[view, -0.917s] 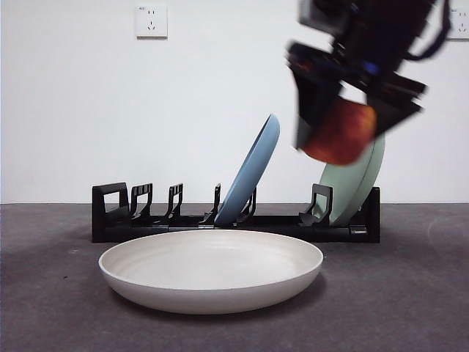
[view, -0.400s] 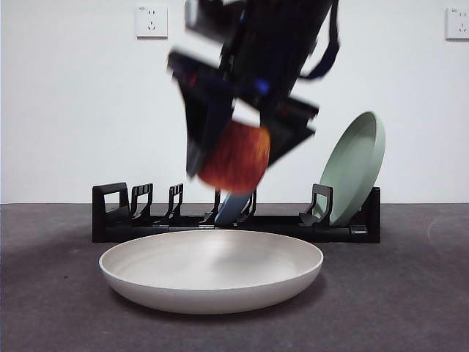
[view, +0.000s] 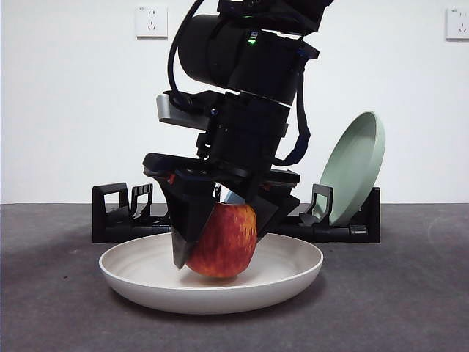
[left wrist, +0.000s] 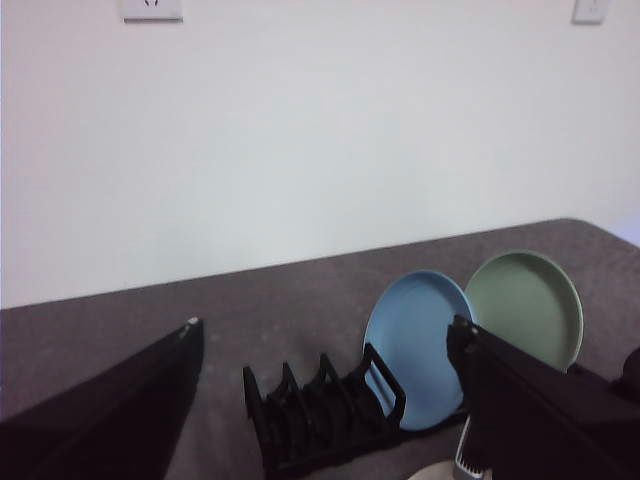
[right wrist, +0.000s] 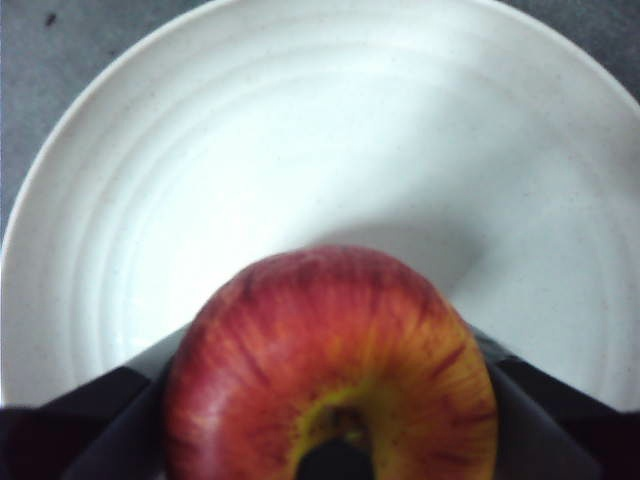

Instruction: Take the yellow plate from the plate rack,put the plate on the table,take the apple from the table,put the apple in the plate

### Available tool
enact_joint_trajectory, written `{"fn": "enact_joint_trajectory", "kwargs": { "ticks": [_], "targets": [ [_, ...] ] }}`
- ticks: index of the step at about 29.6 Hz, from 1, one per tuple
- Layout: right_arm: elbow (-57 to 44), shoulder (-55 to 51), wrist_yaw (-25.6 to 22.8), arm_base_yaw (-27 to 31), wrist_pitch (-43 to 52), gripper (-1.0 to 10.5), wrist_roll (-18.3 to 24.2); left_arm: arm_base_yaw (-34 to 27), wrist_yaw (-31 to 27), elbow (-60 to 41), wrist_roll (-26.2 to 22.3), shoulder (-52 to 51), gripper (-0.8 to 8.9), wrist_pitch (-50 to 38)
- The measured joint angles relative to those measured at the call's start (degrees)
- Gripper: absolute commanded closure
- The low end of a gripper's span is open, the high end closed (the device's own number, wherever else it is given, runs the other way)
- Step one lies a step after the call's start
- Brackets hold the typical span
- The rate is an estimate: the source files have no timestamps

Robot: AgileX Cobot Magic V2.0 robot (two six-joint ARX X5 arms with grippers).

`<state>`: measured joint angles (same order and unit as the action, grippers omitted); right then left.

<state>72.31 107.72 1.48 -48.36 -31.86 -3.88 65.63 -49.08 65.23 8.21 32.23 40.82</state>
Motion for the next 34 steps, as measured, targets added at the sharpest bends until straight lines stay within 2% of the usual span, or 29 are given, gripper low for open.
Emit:
{"fn": "enact_joint_trajectory", "kwargs": {
  "ticks": [4, 6, 23, 26, 34],
  "targets": [
    [0.0, 0.0, -0.09, 0.0, 0.02, 4.6, 0.0, 0.0, 0.02, 0.0, 0.68, 0.0, 4.05, 1.62],
    [0.0, 0.0, -0.17, 0.0, 0.0, 4.0, 0.02, 0.0, 0.04, 0.0, 0.85, 0.0, 4.05, 1.66],
    [0.22, -1.44, -0.2, 0.04, 0.09, 4.1, 0.0, 0.0, 0.09, 0.0, 0.9, 0.09, 4.05, 3.08],
    [0.9, -4.92, -0.2, 0.2, 0.17, 4.1, 0.02, 0.0, 0.2, 0.0, 0.87, 1.01, 4.05, 3.08],
    [1.57, -18.29, -0.17, 2.82, -0.11, 4.1, 0.02, 0.0, 4.81, 0.0, -0.96, 9.51, 4.06, 2.16]
  ]
}}
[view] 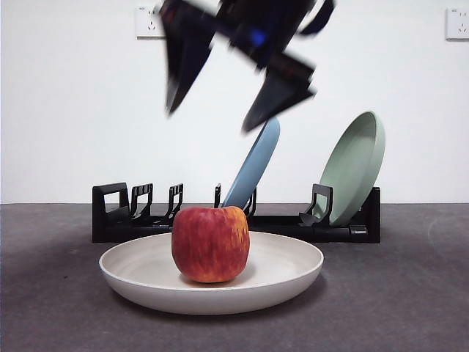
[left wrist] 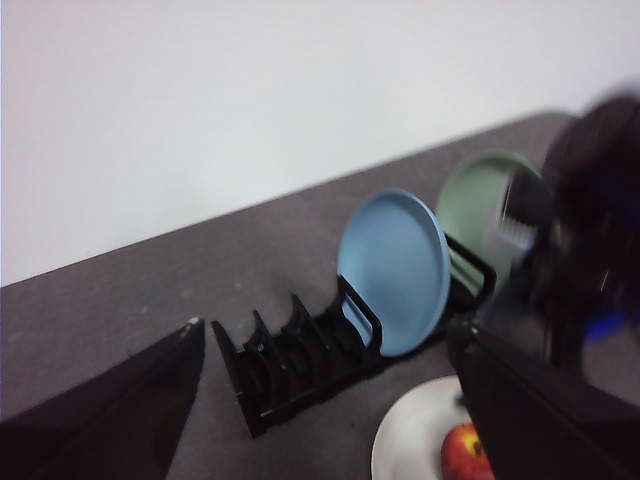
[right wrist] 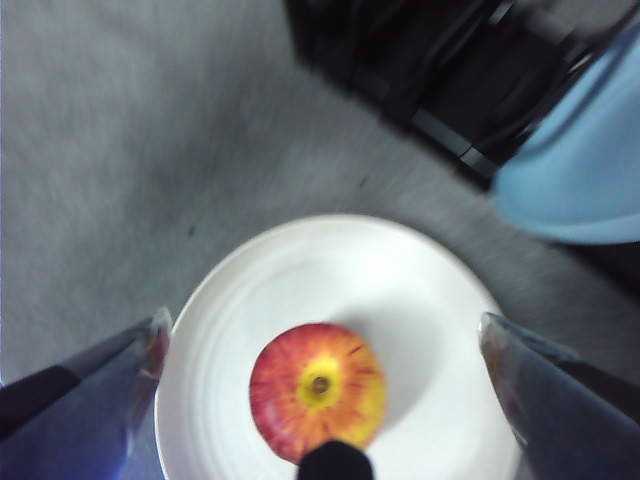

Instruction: Take the yellow plate from the plate rack,put the plate on the table,take the apple from the table,put the apple in the plate

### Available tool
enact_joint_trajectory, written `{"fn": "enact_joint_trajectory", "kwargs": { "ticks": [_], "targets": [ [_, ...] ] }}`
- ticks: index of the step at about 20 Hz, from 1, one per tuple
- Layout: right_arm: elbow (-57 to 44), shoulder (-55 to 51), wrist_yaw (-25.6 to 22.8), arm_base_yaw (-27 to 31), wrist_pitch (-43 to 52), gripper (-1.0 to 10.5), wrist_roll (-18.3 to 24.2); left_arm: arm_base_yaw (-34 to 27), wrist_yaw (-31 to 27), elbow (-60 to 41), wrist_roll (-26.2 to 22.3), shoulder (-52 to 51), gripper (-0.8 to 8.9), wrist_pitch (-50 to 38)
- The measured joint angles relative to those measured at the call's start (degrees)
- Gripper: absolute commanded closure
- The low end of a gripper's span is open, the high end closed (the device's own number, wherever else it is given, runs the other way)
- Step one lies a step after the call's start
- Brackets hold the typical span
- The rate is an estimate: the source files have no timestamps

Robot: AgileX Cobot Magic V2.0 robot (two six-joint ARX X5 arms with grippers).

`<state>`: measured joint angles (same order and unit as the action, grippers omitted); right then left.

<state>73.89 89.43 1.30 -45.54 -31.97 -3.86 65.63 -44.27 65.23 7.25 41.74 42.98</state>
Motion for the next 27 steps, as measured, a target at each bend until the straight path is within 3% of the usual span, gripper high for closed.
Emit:
{"fn": "enact_joint_trajectory", "kwargs": {
  "ticks": [5, 6, 9, 10, 11, 15, 18, 22, 27],
  "targets": [
    [0.0, -9.05, -0.04, 3.76, -2.86, 4.3, 0.0, 0.0, 0.96, 0.02, -5.18, 8.72, 4.12, -2.84],
    [0.04, -11.32, -0.07, 4.85, -3.91, 4.9, 0.0, -0.22, 1.2, 0.0, -7.04, 11.37, 4.58, -3.48],
    [0.04, -16.55, -0.04, 8.0, -8.44, 8.0, 0.52, -2.49, 5.4, -0.02, -12.46, 16.2, 8.31, -3.78],
    [0.04, -17.66, -0.04, 9.22, -10.16, 9.3, 1.03, -3.72, 8.24, -0.02, -13.38, 16.94, 8.22, -3.78],
    [0.04, -18.43, -0.04, 10.54, -12.09, 9.6, 1.79, -5.46, 11.96, -0.02, -13.88, 17.62, 8.22, -3.76],
    [0.04, -20.2, -0.04, 14.03, -14.27, 9.6, 3.74, -15.98, 27.78, -0.02, -14.6, 18.47, 8.22, -3.63],
    [0.02, -21.55, -0.02, 15.47, -13.62, 9.6, 4.61, -25.55, 36.41, -0.02, -14.62, 18.47, 8.22, -3.63],
    [-2.54, -23.5, -0.02, 16.76, -12.94, 9.6, 5.03, -35.1, 42.66, -0.02, -14.58, 18.47, 8.22, -4.48],
    [-11.19, -28.96, -0.02, 17.44, -7.98, 9.6, 5.18, -38.23, 44.52, -0.2, -14.62, 17.03, 8.22, -3.87]
  ]
}}
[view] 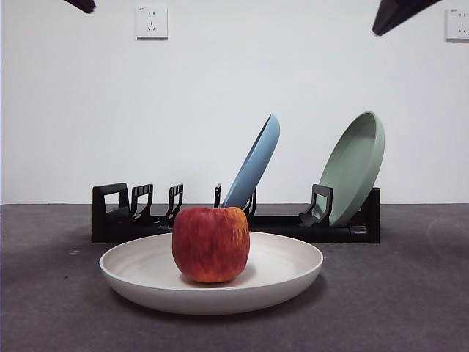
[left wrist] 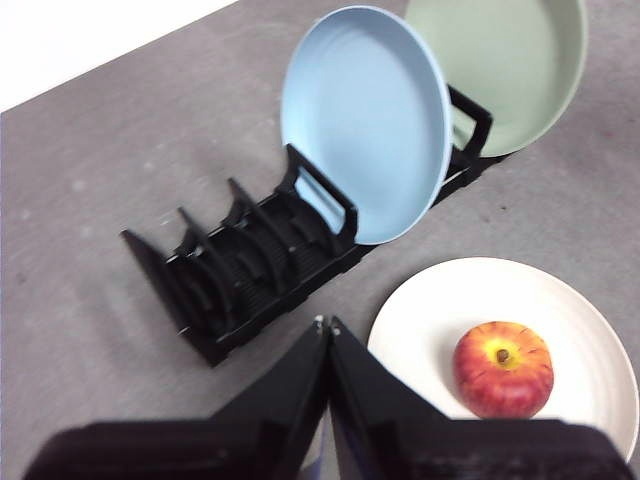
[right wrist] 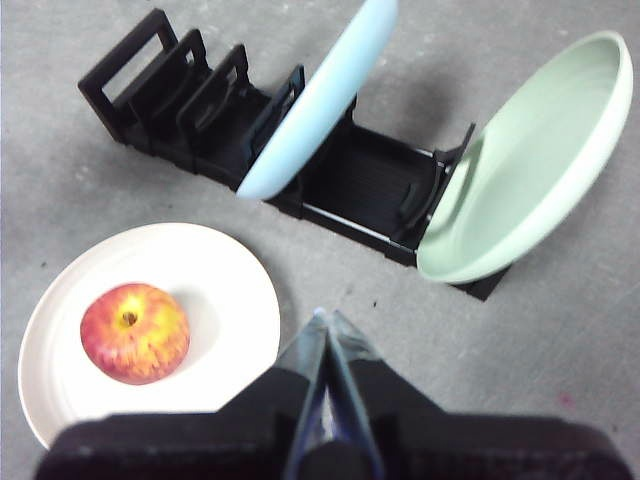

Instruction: Take the yellow plate from the plate rack,put the plate on the table,take the apple from the table,put the apple in the plate

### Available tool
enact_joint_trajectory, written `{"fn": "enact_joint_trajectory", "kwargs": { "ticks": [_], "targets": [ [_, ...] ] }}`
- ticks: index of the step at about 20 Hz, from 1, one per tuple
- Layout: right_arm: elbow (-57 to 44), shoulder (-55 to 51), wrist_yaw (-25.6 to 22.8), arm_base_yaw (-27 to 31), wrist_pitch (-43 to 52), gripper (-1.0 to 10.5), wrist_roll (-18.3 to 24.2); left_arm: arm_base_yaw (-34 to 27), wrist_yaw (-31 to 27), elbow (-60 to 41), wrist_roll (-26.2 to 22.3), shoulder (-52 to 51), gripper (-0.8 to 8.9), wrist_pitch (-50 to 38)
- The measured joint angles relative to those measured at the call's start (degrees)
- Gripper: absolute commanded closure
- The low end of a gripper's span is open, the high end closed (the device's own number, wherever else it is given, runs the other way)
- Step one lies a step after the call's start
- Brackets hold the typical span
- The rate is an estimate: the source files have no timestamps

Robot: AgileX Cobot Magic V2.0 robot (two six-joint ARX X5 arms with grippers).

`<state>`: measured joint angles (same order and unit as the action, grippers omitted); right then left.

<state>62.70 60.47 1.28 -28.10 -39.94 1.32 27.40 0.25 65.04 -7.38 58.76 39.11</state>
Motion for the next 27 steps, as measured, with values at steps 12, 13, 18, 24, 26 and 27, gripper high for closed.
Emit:
{"fn": "enact_joint_trajectory", "kwargs": {
  "ticks": [12, 13, 18, 24, 26, 27],
  "targets": [
    [-31.74, -23.89, 0.15, 0.0, 19.78, 9.6, -2.49, -0.37, -0.13, -35.69, 4.2, -29.11, 8.22, -16.72],
    [-33.22, -24.79, 0.09, 0.0, 19.39, 9.6, -2.97, -0.37, -0.13, -37.51, 5.16, -30.62, 8.22, -16.74],
    [-33.59, -24.96, -1.49, 0.0, 20.02, 9.6, -4.37, -0.37, -0.11, -37.92, 7.67, -31.41, 8.16, -17.7],
    [-33.59, -24.92, -1.51, 0.0, 19.91, 9.6, -4.55, -0.37, -0.11, -37.92, 8.07, -31.41, 8.16, -17.51],
    [-33.59, -24.92, -1.49, 0.0, 19.91, 9.6, -4.55, -0.37, -0.11, -37.92, 8.07, -31.41, 8.16, -17.51],
    [-33.59, -24.92, -1.49, 0.0, 19.91, 9.6, -4.55, -0.35, -0.11, -37.92, 8.07, -31.41, 8.16, -17.51]
  ]
}}
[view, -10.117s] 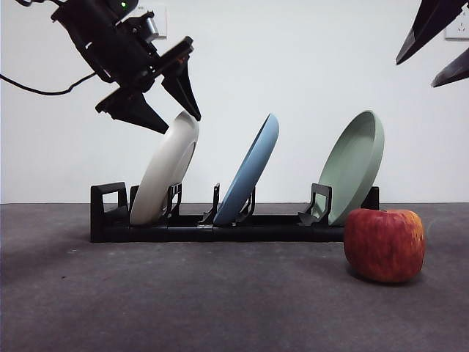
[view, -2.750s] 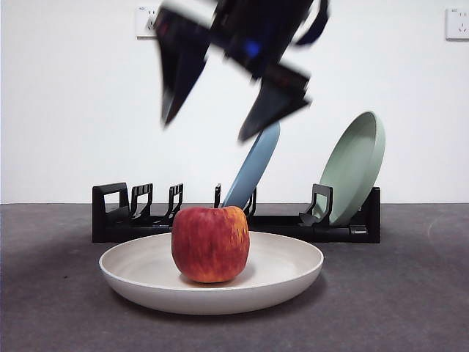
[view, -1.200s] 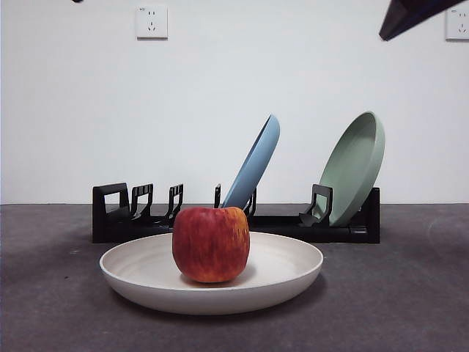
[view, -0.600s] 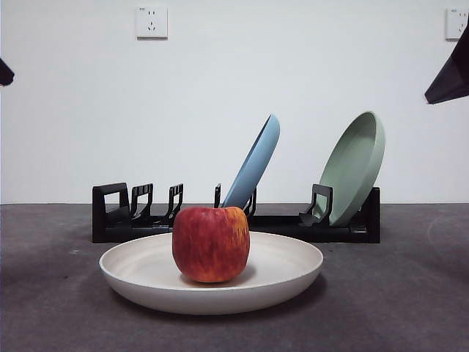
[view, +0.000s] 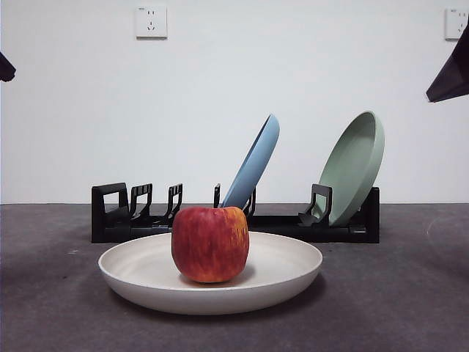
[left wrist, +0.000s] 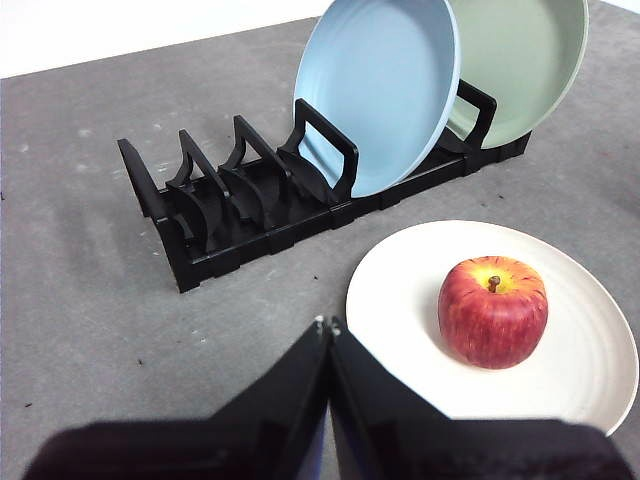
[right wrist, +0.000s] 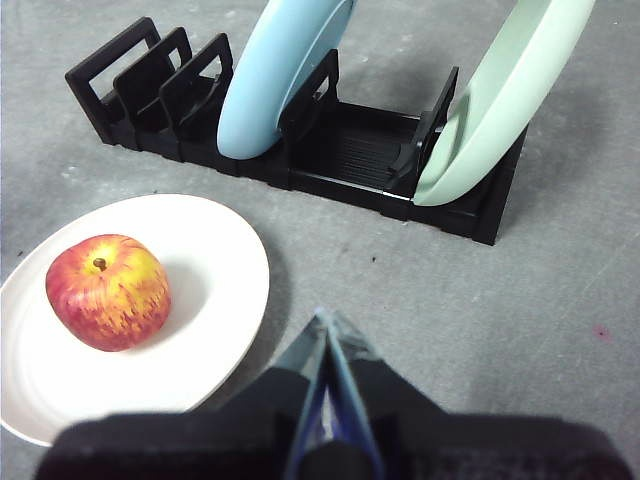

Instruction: Take the yellow plate from the plate rack,put the plate on the table,take the apple from the table,put the apple in the plate

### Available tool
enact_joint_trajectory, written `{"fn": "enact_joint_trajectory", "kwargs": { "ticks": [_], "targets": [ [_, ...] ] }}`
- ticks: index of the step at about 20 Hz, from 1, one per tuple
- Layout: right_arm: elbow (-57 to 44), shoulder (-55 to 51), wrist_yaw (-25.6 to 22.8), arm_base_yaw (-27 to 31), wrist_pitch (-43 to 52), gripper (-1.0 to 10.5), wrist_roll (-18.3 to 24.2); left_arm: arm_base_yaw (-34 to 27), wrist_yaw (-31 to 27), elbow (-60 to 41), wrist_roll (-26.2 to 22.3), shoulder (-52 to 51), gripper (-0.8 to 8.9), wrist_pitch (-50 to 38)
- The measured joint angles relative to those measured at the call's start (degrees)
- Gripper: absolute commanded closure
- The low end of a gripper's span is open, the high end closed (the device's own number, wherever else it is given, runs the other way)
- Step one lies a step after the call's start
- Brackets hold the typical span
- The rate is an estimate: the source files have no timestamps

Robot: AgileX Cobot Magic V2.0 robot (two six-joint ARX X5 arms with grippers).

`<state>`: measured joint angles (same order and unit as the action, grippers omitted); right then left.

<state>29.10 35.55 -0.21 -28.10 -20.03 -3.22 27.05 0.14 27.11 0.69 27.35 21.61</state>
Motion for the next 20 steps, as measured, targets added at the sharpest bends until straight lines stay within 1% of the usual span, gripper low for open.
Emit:
{"fn": "enact_joint_trajectory", "kwargs": {
  "ticks": [5, 7, 9, 12, 14, 16, 18, 20],
  "targets": [
    [0.0, 0.0, 0.0, 0.0, -0.02, 9.6, 0.0, -0.02, 0.0, 0.0, 0.0, -0.02, 8.16, 0.07],
    [0.0, 0.0, -0.02, 0.0, -0.02, 9.6, 0.0, -1.36, 0.11, 0.0, -0.46, -1.99, 8.16, 1.14],
    [0.0, 0.0, 0.0, 0.0, -0.02, 9.6, 0.0, -4.9, 0.26, 0.0, -1.84, -4.79, 8.16, 0.81],
    [0.0, 0.0, 0.0, 0.0, -0.02, 9.6, 0.0, -13.86, 0.28, -0.39, -2.8, -10.08, 8.16, -2.45],
    [0.0, 0.0, 0.0, 0.0, -0.02, 9.6, 0.0, -19.39, 0.26, -3.08, -2.86, -13.77, 8.16, -5.25],
    [0.0, 0.0, -0.02, 0.0, -0.02, 9.6, 0.0, -23.45, 0.33, -7.17, -3.04, -17.44, 8.16, -7.02],
    [0.0, 0.0, 0.0, 0.0, -0.02, 9.6, 0.0, -25.35, 0.31, -11.32, -3.06, -20.65, 8.16, -7.04],
    [0.0, 0.0, -0.02, 0.0, -0.02, 9.6, 0.0, -25.9, 0.31, -15.08, -3.06, -22.56, 8.16, -7.17]
  ]
}}
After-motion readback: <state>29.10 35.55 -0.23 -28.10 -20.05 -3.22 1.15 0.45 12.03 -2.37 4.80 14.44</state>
